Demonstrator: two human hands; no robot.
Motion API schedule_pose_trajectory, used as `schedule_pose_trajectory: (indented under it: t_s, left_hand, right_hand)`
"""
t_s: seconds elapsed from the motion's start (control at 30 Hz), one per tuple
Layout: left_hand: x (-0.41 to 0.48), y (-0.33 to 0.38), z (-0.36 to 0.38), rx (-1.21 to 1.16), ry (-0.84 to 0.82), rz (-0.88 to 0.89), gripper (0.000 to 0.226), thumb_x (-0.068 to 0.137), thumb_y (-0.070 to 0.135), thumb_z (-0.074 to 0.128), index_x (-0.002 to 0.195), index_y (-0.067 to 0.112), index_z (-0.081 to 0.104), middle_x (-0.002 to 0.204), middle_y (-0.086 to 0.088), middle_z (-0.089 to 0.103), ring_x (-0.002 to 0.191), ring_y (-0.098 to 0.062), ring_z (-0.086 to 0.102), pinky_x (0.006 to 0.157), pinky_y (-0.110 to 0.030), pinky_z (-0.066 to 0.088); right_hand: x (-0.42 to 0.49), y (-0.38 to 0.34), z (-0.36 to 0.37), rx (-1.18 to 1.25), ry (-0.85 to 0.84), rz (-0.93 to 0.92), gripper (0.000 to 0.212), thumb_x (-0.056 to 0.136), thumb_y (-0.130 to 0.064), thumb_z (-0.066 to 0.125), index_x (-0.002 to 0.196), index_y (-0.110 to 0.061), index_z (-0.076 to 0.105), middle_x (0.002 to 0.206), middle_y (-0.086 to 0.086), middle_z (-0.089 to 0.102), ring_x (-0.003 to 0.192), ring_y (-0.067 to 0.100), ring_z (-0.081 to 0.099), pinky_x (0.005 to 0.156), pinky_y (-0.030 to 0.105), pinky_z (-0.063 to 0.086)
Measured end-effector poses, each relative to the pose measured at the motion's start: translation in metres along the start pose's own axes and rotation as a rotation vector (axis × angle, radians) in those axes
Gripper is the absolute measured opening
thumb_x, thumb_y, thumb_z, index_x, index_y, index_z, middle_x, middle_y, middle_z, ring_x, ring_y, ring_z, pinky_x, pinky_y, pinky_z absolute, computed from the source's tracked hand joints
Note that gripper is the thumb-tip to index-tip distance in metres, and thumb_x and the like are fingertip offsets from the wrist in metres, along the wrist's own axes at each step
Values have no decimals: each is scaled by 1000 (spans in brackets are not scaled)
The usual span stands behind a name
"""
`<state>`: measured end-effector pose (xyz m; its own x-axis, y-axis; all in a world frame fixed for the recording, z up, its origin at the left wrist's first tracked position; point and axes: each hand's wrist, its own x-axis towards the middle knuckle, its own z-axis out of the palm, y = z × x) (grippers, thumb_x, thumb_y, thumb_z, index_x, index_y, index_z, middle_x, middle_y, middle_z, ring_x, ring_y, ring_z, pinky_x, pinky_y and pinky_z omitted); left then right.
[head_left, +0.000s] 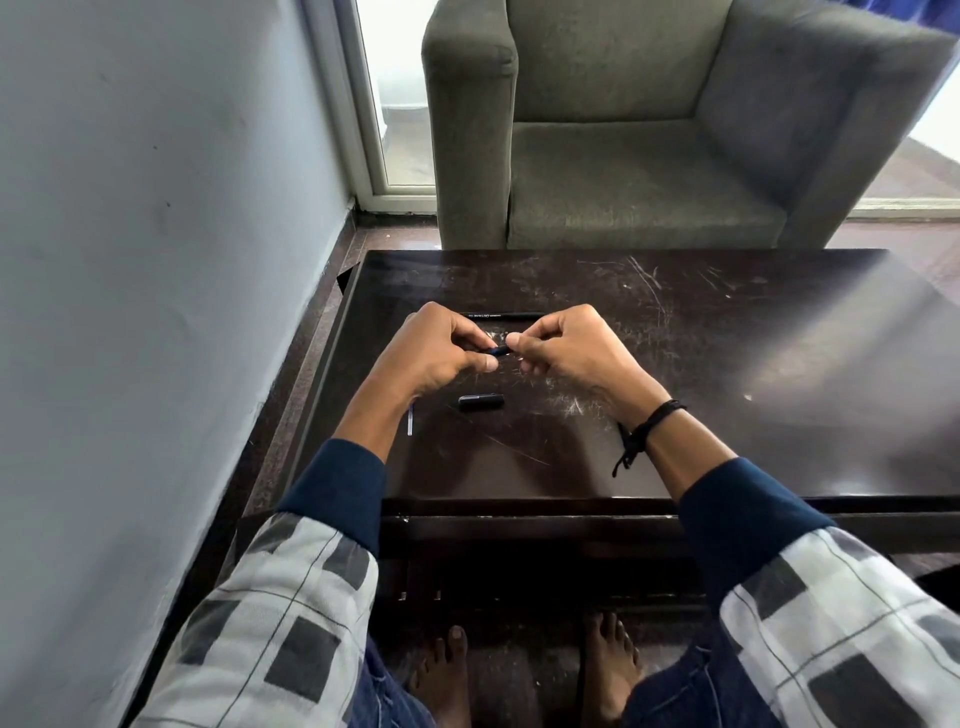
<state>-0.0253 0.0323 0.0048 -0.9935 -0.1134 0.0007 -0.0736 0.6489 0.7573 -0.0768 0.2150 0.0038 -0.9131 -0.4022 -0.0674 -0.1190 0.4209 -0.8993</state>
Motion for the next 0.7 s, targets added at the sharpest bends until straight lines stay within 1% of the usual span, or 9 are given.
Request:
schedule_pose_trajectory:
  t_s: [0.07,0.17,0.23,0.3,0.4,0.5,0.57,0.63,0.7]
  left_hand:
    - [0,0,-1,1,-1,2,22,75,16,86,95,18,80,82,6,75,80,-6,70,75,-19,49]
    - [0,0,-2,-2,-2,0,22,74,15,87,95,18,81,83,4,76,82,-7,71,77,-20,51]
    - [0,0,-1,6,-9,4,22,74,16,86,95,18,81,84,4,76,83,-8,71,78,-21,51]
    - [0,0,0,13,-9,6,22,75,17,86,96,19,80,84,4,76,82,-8,70,78,-21,51]
    - [0,0,0,2,1,4,22,74,17,87,96,19,81,83,4,76,81,-9,71,77,-22,52]
    - [0,0,-2,-12,0,-1,21,74,15,87,94,19,81,82,4,76,81,-9,72,77,-22,54]
    - [0,0,-2,-16,-8,-3,21,74,15,87,94,19,81,82,3,77,81,-10,72,76,-23,54]
    - [1,0,-1,-3,-15,4,21,74,16,87,94,19,81,82,2,77,82,-12,72,79,-26,56]
    - [1,0,0,3,-13,7,20,75,17,87,94,20,81,82,2,77,82,-12,73,81,-28,56]
  right_hand:
    - [-1,0,0,24,7,-6,26,87,-29,78,83,-3,76,68,7,72,62,15,61,64,29,51]
    - [-1,0,-2,32,0,-39,14,83,-19,82,86,-6,77,76,12,74,66,15,64,70,32,56]
    - [-1,0,-2,10,-1,-37,12,85,-17,80,85,-6,77,73,9,73,66,14,63,71,32,56]
    - [-1,0,-1,-1,1,-20,20,88,-23,77,83,-4,75,67,6,71,63,14,61,67,30,53]
    - [-1,1,0,13,6,-13,28,89,-31,76,82,-3,75,73,12,74,63,15,61,68,30,52]
    - [0,1,-2,23,-14,-43,19,83,-26,82,86,-8,77,80,16,75,65,15,62,70,34,55]
    - [1,2,-2,-11,-19,-54,14,82,-22,83,83,-9,77,76,14,74,65,16,62,72,39,56]
    - [1,2,0,-10,-23,-31,19,86,-23,79,81,-5,76,69,9,72,63,16,61,69,36,54]
    - [1,1,1,-36,-14,-11,31,89,-33,75,79,-5,75,66,6,72,59,13,60,63,30,50]
